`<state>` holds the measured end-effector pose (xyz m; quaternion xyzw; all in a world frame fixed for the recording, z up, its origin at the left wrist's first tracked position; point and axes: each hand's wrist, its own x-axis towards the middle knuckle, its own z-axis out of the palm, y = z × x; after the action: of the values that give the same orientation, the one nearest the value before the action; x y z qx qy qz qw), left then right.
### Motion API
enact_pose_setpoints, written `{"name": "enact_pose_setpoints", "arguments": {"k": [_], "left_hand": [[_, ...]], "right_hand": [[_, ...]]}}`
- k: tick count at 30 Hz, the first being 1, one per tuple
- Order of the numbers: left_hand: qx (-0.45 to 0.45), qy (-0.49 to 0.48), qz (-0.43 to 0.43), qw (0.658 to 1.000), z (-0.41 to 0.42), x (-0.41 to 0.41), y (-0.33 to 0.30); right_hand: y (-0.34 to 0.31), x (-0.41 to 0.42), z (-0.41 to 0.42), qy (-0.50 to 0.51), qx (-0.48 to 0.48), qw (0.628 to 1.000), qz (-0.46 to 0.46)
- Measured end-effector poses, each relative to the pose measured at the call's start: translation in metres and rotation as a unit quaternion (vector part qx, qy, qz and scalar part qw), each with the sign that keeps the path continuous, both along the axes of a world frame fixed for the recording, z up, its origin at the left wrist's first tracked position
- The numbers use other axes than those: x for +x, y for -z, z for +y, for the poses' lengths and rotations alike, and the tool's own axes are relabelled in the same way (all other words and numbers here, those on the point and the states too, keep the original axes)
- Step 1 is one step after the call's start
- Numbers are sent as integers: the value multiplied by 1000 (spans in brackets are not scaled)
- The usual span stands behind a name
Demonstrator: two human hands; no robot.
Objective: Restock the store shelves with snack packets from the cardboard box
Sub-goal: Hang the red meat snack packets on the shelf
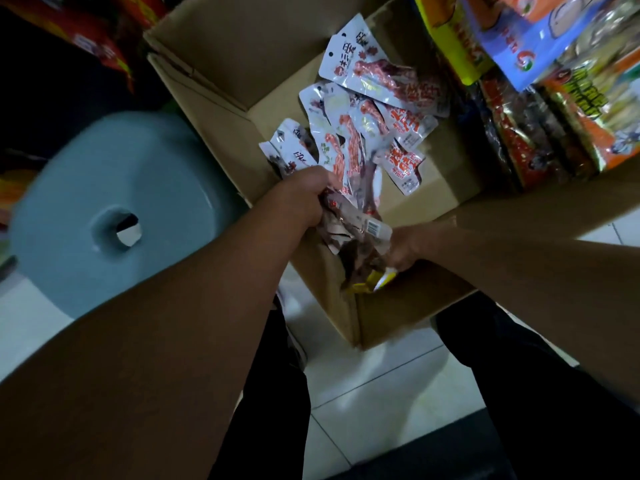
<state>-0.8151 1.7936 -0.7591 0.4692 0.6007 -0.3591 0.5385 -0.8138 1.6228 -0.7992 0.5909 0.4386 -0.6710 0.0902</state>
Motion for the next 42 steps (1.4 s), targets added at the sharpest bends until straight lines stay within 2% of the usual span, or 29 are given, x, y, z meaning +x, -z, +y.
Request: {"name": "enact_pose_setpoints", "arguments": {"k": [2, 4, 6, 11, 15, 19, 21, 23, 26, 30, 32, 34, 37, 40, 42], "left_hand": [[-10, -6, -8, 1000, -1, -2, -10], [-19, -37, -20, 999, -1, -2, -23], [-28, -50, -28, 998, 0, 1, -45], [-11, -17, -79, 997, 7, 14, -108], [-10, -43, -128, 991, 18, 30, -187], [-30, -48, -171, 984, 24, 36, -276], [-26, -27, -176, 984, 25, 30, -320], [-22, -15, -186, 982, 25, 15, -365], [-10, -7, -220, 975, 27, -8, -430], [17, 19, -286, 958, 35, -26, -517], [41, 50, -324, 944, 41, -33, -561], [64, 88, -350, 930, 48, -40, -602], [73, 101, -399, 908, 65, -48, -655], [84, 103, -450, 883, 81, -54, -707], [100, 125, -471, 867, 89, -53, -733]], "right_hand": [[-12, 3, -5, -41, 5, 999, -4], [-27, 6, -8, -38, 38, 999, -9], [-40, 8, -13, 1, 51, 998, -40], [-120, 41, -25, 118, 79, 981, -135], [-201, 70, -25, 191, 111, 960, -170], [-287, 80, -21, 261, 77, 942, -198], [-327, 75, -24, 351, 61, 913, -199], [-374, 61, -25, 463, 57, 866, -177], [-443, 35, -20, 572, 87, 799, -166], [-540, 10, 3, 649, 42, 744, -155], [-587, 1, 14, 658, 50, 735, -156], [-632, -6, 22, 687, 72, 707, -153], [-698, -13, 30, 681, 85, 706, -174], [-761, -12, 41, 645, 96, 737, -178], [-789, -5, 49, 629, 114, 742, -201]]}}
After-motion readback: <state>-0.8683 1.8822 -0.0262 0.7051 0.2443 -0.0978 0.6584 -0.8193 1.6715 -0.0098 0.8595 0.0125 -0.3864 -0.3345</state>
